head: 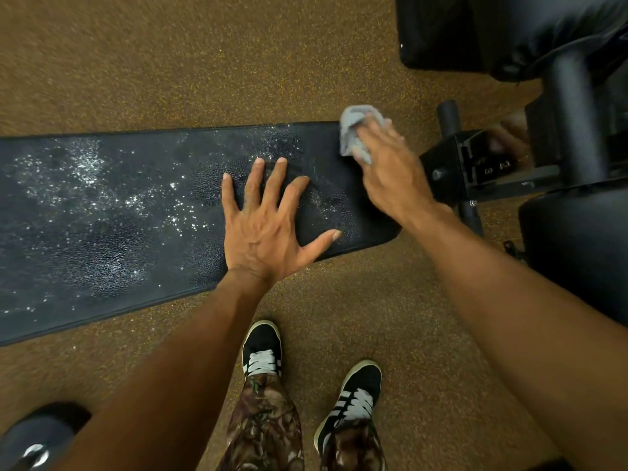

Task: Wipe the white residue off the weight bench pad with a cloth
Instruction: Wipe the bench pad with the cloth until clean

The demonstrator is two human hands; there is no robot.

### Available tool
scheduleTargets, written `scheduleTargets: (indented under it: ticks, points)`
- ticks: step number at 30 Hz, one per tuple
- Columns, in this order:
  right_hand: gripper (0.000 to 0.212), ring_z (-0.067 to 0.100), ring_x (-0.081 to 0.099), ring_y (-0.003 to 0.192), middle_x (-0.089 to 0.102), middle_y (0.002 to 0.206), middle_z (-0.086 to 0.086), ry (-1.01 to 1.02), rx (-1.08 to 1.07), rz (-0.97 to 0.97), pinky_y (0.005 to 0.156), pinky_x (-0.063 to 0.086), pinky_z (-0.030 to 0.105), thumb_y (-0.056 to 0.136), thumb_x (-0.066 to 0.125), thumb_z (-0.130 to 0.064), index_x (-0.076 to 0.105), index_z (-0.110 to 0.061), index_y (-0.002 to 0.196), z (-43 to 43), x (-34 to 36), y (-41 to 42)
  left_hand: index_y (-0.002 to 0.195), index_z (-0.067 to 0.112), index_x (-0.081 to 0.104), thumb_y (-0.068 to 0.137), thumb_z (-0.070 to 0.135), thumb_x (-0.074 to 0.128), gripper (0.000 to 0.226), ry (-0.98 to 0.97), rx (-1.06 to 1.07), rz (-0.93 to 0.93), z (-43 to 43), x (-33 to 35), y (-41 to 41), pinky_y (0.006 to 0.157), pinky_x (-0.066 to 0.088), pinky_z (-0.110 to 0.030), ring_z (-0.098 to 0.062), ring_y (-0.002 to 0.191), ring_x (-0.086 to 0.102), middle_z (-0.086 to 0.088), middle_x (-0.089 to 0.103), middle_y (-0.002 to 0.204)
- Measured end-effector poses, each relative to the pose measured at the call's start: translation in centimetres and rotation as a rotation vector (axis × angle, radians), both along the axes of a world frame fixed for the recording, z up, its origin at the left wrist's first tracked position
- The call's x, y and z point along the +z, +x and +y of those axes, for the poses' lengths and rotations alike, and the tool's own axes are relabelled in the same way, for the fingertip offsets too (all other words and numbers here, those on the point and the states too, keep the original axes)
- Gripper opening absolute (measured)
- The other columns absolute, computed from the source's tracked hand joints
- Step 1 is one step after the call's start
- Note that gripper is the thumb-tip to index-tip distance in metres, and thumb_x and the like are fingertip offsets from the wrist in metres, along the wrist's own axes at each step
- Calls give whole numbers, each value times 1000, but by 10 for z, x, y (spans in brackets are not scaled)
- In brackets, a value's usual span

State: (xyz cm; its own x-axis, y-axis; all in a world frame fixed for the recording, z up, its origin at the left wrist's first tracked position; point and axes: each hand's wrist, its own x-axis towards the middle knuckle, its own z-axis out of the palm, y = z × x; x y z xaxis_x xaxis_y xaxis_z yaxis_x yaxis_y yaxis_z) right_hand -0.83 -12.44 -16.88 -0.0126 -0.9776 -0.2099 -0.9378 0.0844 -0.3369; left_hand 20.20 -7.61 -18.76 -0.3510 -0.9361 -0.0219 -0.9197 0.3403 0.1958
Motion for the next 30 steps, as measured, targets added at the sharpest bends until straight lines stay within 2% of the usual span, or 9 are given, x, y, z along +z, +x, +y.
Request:
scheduleTargets:
  ticks: [3, 6, 10, 14, 20, 23, 25, 28, 30]
  points:
    - [64, 32, 18, 153, 25, 164, 9, -17, 185, -15, 124, 16, 55, 93, 51, 5, 36, -11, 153, 19, -4, 20, 146, 22, 45, 79, 91, 37, 97, 11, 5, 3, 0, 0, 0, 118, 12, -67, -34, 152, 24, -6, 36, 161]
    - [70, 26, 13, 154, 19, 166, 5, 36, 246, -7, 126, 15, 48, 91, 46, 9, 32, -13, 155, 56, 7, 8, 148, 19, 43, 79, 92, 35, 101, 23, 3, -2, 0, 1, 1, 119, 11, -67, -34, 152, 22, -7, 36, 161]
    - [68, 28, 7, 155, 10, 168, 3, 62, 103, 86, 127, 9, 44, 95, 41, 9, 27, -15, 157, 62, 19, -10, 149, 19, 42, 77, 94, 32, 105, 37, -4, -7, 0, 3, 0, 118, 12, -67, -34, 153, 22, -6, 35, 162]
    - [71, 37, -2, 154, 4, 169, 4, 21, -55, 115, 125, 6, 51, 95, 46, 1, 20, -16, 159, 25, 10, 4, 149, 18, 42, 75, 97, 28, 109, 40, -11, -9, 0, 3, 1, 119, 11, -67, -34, 152, 23, -6, 34, 162]
    - [71, 28, -3, 155, 9, 168, 0, -3, 200, 16, 126, 5, 50, 95, 49, 0, 21, -15, 159, 67, 0, 11, 149, 18, 42, 73, 99, 20, 114, 57, -25, -18, 0, 4, 1, 118, 12, -67, -34, 153, 23, -7, 34, 163]
    - [74, 29, -4, 155, 1, 169, 1, 41, 58, 33, 126, 7, 48, 96, 43, 4, 14, -17, 160, 85, 6, -15, 150, 18, 42, 73, 99, 20, 114, 63, -24, -17, 0, 5, 1, 119, 12, -68, -35, 152, 23, -7, 34, 162]
    - [67, 32, -5, 155, -2, 169, 6, 53, -61, 0, 126, 5, 48, 102, 41, -3, 11, -15, 160, 71, 3, -19, 150, 18, 41, 73, 99, 21, 113, 65, -28, -21, 0, 5, 0, 119, 11, -68, -35, 152, 22, -7, 34, 163]
    - [56, 32, -4, 155, 8, 168, 7, 11, -232, -125, 126, 1, 43, 109, 36, -26, 16, -13, 160, 30, -3, 0, 150, 18, 41, 73, 99, 20, 114, 70, -31, -26, 0, 5, 1, 119, 11, -68, -34, 153, 21, -7, 33, 163]
    - [53, 32, -2, 155, 17, 167, 6, -39, -226, -134, 125, -1, 44, 109, 34, -30, 24, -13, 158, 19, -8, 17, 150, 18, 41, 73, 99, 17, 115, 71, -33, -24, 0, 5, 1, 119, 11, -67, -34, 153, 22, -6, 33, 163]
